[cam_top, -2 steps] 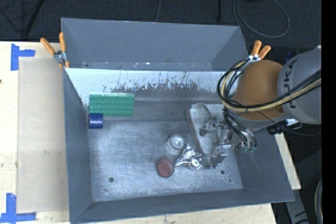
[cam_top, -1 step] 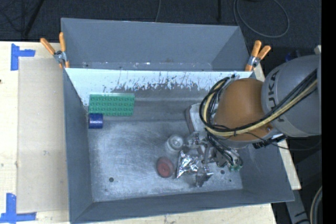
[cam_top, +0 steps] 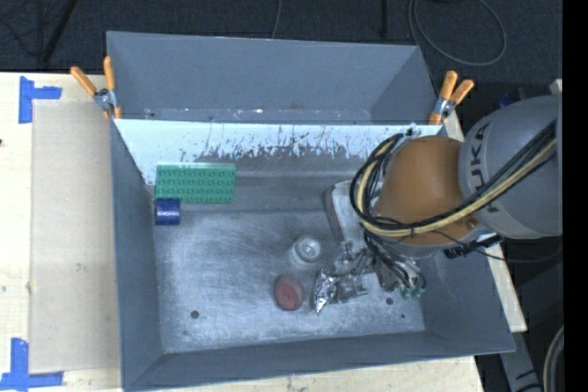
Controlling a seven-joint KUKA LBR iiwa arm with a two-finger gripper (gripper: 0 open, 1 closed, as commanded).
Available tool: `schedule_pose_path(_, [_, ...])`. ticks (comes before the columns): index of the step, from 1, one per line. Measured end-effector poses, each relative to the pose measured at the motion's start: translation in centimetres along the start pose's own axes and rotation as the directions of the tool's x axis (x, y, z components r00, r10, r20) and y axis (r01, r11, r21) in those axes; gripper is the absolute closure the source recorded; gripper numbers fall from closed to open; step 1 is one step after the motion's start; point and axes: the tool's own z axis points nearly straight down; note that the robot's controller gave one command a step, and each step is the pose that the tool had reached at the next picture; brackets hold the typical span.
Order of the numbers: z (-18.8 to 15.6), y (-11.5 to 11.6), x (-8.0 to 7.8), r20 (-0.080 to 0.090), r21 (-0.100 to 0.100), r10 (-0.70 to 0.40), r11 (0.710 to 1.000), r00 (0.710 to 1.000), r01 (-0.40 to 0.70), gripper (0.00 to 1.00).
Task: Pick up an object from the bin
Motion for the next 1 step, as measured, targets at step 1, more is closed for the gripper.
schedule_pose_path(1, [-13.47, 0.03, -0.11, 0.009, 0.002, 0.018, 1.000, 1.000, -0.018, 1.00])
